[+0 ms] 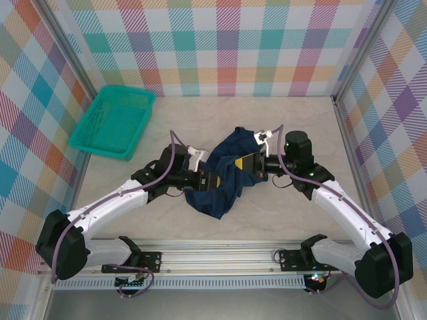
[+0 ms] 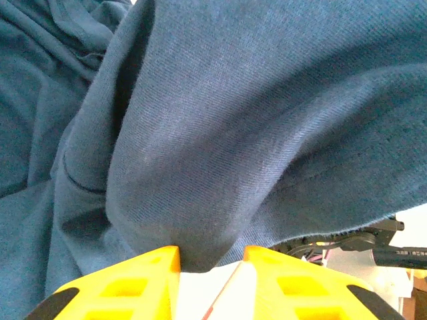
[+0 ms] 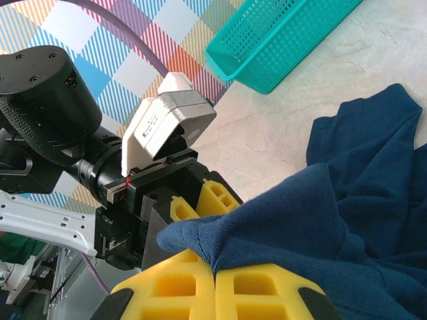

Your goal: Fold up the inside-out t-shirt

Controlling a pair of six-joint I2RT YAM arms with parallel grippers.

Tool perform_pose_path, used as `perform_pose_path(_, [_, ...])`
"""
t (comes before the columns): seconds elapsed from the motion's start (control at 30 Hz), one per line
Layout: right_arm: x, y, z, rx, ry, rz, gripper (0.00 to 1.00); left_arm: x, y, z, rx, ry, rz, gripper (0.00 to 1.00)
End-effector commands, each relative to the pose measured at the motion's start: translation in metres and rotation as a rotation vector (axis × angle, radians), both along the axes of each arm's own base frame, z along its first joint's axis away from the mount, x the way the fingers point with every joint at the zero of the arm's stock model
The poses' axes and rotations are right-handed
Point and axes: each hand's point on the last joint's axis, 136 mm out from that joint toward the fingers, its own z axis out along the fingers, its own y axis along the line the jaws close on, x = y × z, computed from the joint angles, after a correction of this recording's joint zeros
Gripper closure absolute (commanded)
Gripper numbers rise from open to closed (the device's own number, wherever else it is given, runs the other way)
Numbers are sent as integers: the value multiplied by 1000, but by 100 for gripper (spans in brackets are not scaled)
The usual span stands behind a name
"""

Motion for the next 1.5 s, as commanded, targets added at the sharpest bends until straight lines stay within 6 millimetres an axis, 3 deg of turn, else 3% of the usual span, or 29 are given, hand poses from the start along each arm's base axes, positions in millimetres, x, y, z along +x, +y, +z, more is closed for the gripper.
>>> perform_pose_path(0.0, [2, -2, 5, -3, -29, -3, 100, -1, -6, 6, -14, -10, -23, 69])
perform_pose_path(0.23, [2, 1, 5, 10, -22, 10, 100, 13, -1, -8, 61, -35, 28, 68])
perform_pose_path(0.43, [-8, -5, -1, -51, -34, 28, 100, 36, 9, -13, 138, -88, 100, 85])
perform_pose_path(0.63, [-22, -9, 0, -58, -48, 57, 100, 55, 22, -23, 205, -105, 169, 89])
perform_pose_path(0.77, [-17, -4, 5, -10, -34, 59, 100, 46, 17, -25, 189, -85, 116, 82])
perform_pose_path(0.9, [-12, -2, 2, -10, -24, 55, 100, 31, 26, -25, 197, -100, 100, 77])
perform_pose_path(1.1, [-3, -1, 0, -18, -15, 34, 100, -5, 15, -2, 75, -147, -38, 76])
perform_pose_path(1.23, [0, 0, -2, -16, -4, 29, 100, -19, 3, 10, 71, -222, -112, 71])
perform_pose_path(1.33, [0, 0, -2, -15, 2, 28, 100, -21, -3, 14, 105, -283, -138, 68])
perform_pose_path(1.47, [0, 0, -2, -12, 1, 28, 100, -1, -2, 14, 190, -350, -72, 64])
